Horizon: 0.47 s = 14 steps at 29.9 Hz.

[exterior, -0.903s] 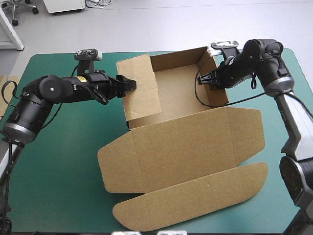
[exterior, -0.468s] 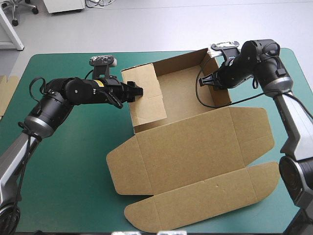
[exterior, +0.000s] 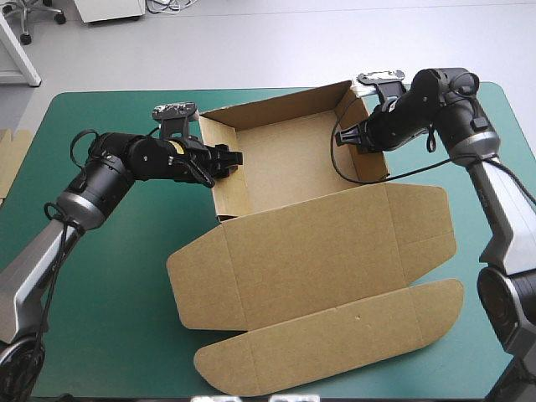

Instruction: Fold the box

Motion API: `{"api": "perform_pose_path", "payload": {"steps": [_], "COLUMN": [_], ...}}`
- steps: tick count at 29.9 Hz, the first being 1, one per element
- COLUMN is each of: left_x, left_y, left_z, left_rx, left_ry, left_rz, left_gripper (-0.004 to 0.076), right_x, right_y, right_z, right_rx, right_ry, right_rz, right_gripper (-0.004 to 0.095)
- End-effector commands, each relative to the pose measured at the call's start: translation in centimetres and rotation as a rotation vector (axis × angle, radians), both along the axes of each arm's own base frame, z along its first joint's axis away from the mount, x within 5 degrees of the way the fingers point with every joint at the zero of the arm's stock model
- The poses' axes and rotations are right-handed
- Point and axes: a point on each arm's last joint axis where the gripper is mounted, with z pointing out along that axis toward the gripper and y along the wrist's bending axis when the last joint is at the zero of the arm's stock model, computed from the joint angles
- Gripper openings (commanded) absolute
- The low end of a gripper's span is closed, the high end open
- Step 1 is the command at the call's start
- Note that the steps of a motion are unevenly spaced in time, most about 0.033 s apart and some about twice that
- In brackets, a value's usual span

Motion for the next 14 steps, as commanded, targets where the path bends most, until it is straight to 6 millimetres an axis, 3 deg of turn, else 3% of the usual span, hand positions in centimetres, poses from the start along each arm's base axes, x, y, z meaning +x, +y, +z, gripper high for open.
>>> {"api": "perform_pose_path", "payload": {"steps": [1, 5, 8, 14], "left_x": [-0.3, -0.4, -0.5, -0.7], "left_y": [0.0, 0.0, 0.0, -0.2], "left_z": [2.6, 3.6, 4.6, 5.4], "left_rx": [-0.059, -0.064, -0.063, -0.094], "left_ry": [-0.099, -0.111, -0.121, -0.122], "left_rz": [0.016, 0.013, 0.005, -0.013], "left_gripper": [0.0437, 0.0394, 0.0317, 0.0034], "right_x": [-1.2, -1.2, -1.1, -1.2], "right_y": [-0.1, -0.1, -0.3, -0.3], "right_z": [3.2, 3.1, 3.1, 3.1], "right_rx": [0.067, 0.059, 0.048, 0.045], "right_ry": [-0.111, -0.112, -0.115, -0.111], "right_rz": [-0.003, -0.009, -0.016, -0.018], "right_gripper": [0.0002, 0.0002, 0.0002, 0.0002]}}
